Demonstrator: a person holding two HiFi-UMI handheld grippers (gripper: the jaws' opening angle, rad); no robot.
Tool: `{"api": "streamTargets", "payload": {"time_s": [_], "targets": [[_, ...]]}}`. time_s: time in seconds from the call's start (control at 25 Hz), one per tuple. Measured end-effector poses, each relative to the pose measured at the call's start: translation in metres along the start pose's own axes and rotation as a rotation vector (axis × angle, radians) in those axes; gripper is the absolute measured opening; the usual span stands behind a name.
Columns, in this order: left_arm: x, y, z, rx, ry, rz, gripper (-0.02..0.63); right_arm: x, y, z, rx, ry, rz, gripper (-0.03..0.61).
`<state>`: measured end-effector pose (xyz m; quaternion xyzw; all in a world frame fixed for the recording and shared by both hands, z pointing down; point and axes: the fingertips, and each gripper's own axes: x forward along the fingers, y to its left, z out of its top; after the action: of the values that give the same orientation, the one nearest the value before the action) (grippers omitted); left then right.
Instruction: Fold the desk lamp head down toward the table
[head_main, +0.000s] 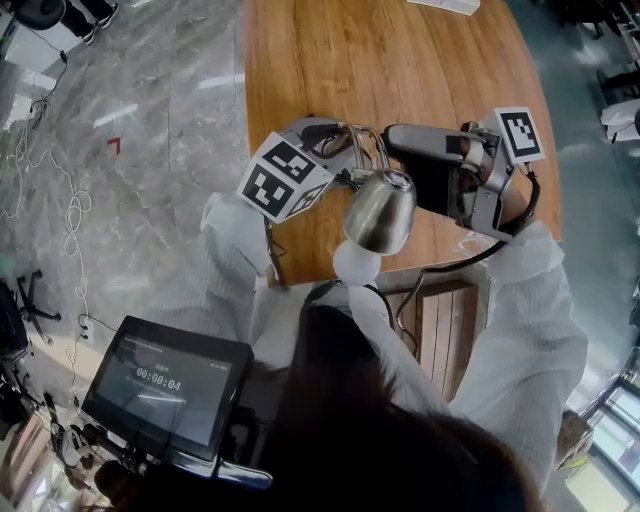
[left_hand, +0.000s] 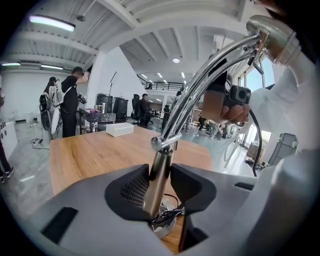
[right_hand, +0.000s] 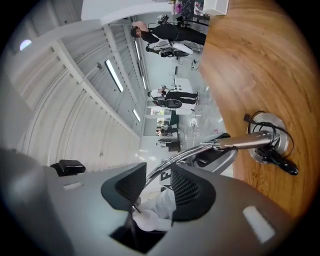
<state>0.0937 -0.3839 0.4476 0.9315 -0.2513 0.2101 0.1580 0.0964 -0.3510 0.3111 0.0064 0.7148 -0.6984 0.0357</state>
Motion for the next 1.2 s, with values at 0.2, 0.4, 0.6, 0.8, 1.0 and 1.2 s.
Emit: {"api": "streamTargets", "payload": {"time_s": [0.2,0.4,0.6,0.8,1.0,1.2], "targets": [[0.003,-0.003,-0.001,0.031,0.025,-0.014,0.120,-0.003,-0.004,-0.007,0.040,0.017,0.051,0.130],[0.004,-0.003,-0.002,0.034,0.041,-0.011,0.120,0.009,0.000,-0.007,0.029,0.035,0.097,0.130],[0.005,-0.002,-0.001,0.020,0.045,-0.024,0.121,0.007,-0.001,-0.007,-0.012,-0.003,0.089,0.147],[0.005,0.001,-0.002,-0.023,0.052,-0.054,0.138,0.008,-0.001,-0.010,-0.059,-0.014,0.095,0.146],[0.003,0.000,-0.006,-0.014,0.082,-0.113,0.144,0.015,-0.029,-0.049,-0.244,0.073,-0.051,0.100],[-0.002,-0.003,-0.010,0.023,0.086,-0.196,0.146,0.018,-0.074,-0.073,-0.424,0.042,-0.155,0.049]]}}
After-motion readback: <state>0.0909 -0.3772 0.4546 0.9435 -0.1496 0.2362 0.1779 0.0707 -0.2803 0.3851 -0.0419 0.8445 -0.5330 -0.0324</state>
